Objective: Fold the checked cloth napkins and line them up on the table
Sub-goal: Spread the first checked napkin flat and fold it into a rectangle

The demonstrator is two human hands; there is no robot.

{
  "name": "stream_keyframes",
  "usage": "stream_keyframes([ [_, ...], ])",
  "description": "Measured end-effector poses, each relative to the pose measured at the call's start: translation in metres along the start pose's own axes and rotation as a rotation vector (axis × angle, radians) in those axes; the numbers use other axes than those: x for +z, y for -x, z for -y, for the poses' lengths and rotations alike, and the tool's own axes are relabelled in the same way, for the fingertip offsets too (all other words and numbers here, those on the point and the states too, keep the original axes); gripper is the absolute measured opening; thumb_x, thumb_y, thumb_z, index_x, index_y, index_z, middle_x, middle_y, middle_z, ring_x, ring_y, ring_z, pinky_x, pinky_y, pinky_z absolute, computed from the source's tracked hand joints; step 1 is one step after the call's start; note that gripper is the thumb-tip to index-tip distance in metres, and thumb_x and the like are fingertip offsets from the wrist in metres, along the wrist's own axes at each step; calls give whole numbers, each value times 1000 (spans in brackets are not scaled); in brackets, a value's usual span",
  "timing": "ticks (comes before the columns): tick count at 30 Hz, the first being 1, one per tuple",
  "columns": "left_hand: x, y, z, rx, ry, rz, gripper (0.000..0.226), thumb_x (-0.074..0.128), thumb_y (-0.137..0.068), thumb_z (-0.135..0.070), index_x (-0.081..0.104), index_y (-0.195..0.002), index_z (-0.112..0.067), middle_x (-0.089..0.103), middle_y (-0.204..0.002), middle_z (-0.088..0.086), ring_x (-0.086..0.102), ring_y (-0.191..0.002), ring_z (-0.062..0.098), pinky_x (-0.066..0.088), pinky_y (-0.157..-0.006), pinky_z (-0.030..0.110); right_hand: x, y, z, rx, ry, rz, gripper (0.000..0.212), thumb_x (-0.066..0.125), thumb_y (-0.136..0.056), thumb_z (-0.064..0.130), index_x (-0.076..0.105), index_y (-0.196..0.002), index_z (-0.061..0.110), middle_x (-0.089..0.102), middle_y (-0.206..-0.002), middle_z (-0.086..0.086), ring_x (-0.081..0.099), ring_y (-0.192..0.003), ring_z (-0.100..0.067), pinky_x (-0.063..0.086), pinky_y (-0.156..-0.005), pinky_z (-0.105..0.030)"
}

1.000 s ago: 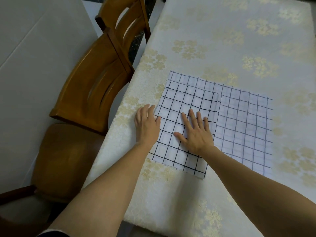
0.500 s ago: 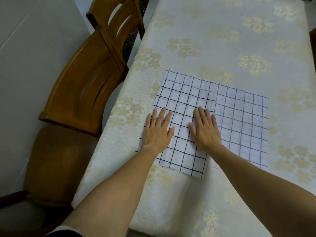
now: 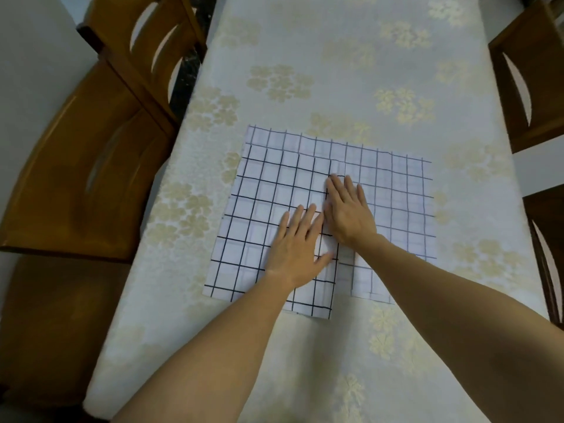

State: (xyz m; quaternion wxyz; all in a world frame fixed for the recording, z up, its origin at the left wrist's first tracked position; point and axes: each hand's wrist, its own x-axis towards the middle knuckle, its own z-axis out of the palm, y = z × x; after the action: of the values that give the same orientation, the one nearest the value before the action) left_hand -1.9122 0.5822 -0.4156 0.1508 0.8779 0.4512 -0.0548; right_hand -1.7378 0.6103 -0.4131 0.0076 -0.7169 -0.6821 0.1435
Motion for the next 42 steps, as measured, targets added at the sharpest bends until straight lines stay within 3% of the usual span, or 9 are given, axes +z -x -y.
stream_keyframes([
  [5, 3, 2, 2, 65, -65, 6, 86, 15, -89, -86, -6, -160, -42, -23, -168, 9, -26, -153, 32, -8, -124, 56, -13, -18, -22, 72, 66, 54, 62, 15, -108, 45, -1, -162, 19, -7, -170, 3, -13, -155, -28, -9, -125, -47],
  [14, -4, 0, 1, 78, -87, 104, 104, 19, -75, -99, -20, -155, -47, -35, -162, 13, -37, -147, 39, -14, -118, 64, -28, -29, -32, 81, 42, 94, 65, 19, -107, 52, 1, -162, 22, -7, -170, 2, -14, -155, -27, -8, -125, -49],
  [18, -12, 1, -5, 45, -120, 108, 115, 26, -75, -97, -20, -159, -33, -32, -164, 13, -30, -149, 41, -11, -119, 65, -27, 0, -26, -77, -21, -62, 56, 41, -107, 38, 29, -158, 18, 23, -167, -4, 10, -156, -27, 3, -126, -46],
  [20, -15, 6, -11, 104, -143, 31, 111, 32, -85, -87, -6, -162, -18, -16, -169, 13, -16, -155, 37, -3, -124, 59, -20, 20, -24, -137, -52, -105, 48, 48, -105, 33, 44, -150, 18, 44, -156, -4, 27, -151, -27, 12, -124, -46],
  [23, -8, 19, -17, 175, -74, -18, 96, 38, -95, -73, 12, -161, -9, 10, -170, 10, 3, -158, 27, 4, -128, 47, -5, 44, -25, -167, -61, -98, 44, 54, -103, 30, 52, -145, 18, 53, -150, -4, 38, -146, -30, 21, -121, -49],
  [31, 15, 62, -27, 127, -116, 85, 92, 11, -95, -80, -14, -161, -21, -23, -168, 3, -23, -154, 28, -7, -125, 54, -2, 45, -25, -34, -38, 30, 60, 37, -107, 45, 21, -160, 23, 17, -168, 6, 5, -156, -22, 2, -126, -45],
  [36, 21, 82, -32, 126, -85, 85, 88, 7, -95, -79, -15, -161, -25, -26, -167, -1, -27, -153, 25, -12, -123, 55, -1, 48, -19, -5, -47, 83, 60, 32, -108, 43, 13, -162, 23, 9, -169, 6, -3, -156, -24, 0, -126, -47],
  [39, 13, 79, -30, 130, 1, 75, 84, 2, -96, -76, 2, -164, -26, -6, -171, -4, -11, -157, 23, -4, -126, 50, -6, 53, -7, 108, -102, 1, 62, 45, -105, 43, 24, -158, 18, 23, -165, -6, 16, -153, -31, 13, -125, -46],
  [42, -2, 67, -30, 32, 211, -79, 57, 25, -107, -54, 41, -152, -24, 45, -155, -4, 37, -145, 20, 26, -120, 38, -9, 64, 9, 311, -169, -138, 55, 56, -98, 49, 48, -138, 12, 55, -132, -13, 52, -120, -30, 44, -101, -42],
])
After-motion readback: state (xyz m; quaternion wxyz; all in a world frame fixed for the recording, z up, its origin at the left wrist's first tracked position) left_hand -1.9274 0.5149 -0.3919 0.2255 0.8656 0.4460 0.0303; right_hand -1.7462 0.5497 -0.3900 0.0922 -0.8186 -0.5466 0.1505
